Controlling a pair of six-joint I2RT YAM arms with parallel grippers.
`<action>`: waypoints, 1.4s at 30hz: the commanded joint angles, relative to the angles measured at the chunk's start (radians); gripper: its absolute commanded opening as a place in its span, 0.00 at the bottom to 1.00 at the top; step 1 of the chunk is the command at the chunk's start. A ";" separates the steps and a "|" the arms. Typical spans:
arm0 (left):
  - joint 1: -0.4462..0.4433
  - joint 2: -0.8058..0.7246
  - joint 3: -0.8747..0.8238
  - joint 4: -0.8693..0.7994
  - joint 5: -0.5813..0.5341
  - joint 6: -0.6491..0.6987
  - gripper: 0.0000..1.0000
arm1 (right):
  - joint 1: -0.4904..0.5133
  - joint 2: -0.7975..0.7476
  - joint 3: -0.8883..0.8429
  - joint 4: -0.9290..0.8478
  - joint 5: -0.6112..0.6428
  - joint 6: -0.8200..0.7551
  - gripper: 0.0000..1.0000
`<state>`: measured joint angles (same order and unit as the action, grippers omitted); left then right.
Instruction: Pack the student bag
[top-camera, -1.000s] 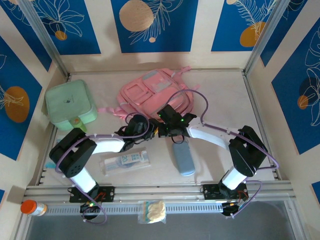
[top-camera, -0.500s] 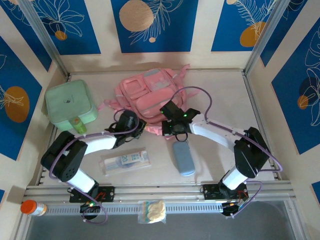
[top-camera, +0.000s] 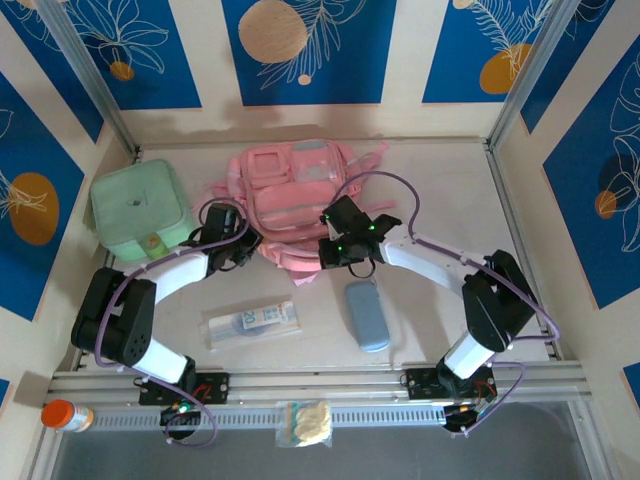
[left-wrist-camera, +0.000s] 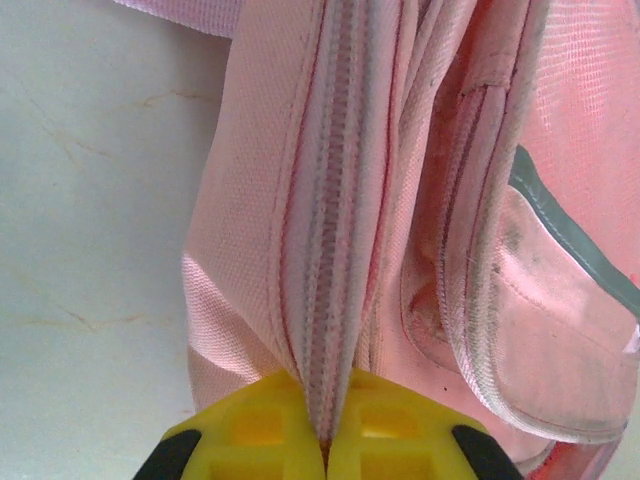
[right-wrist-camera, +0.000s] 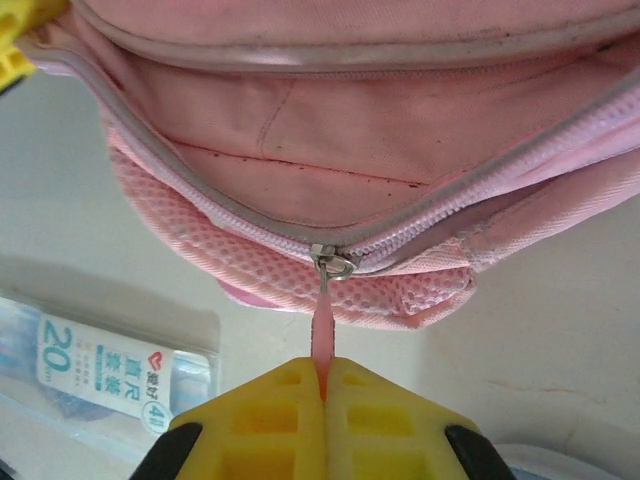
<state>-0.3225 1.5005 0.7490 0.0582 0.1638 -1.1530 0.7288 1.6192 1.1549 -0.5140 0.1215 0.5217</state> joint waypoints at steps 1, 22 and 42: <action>0.013 -0.041 0.039 0.022 -0.032 0.051 0.00 | -0.021 0.038 0.017 0.020 -0.067 -0.046 0.00; 0.006 -0.029 0.023 0.082 -0.010 0.005 0.00 | 0.005 0.224 0.096 0.124 -0.064 -0.078 0.19; -0.009 -0.073 0.029 0.043 -0.039 0.033 0.00 | 0.042 0.258 0.168 0.047 0.105 -0.100 0.02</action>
<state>-0.3256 1.4826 0.7490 0.0589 0.1551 -1.1484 0.7723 1.8965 1.3346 -0.4667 0.2104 0.4377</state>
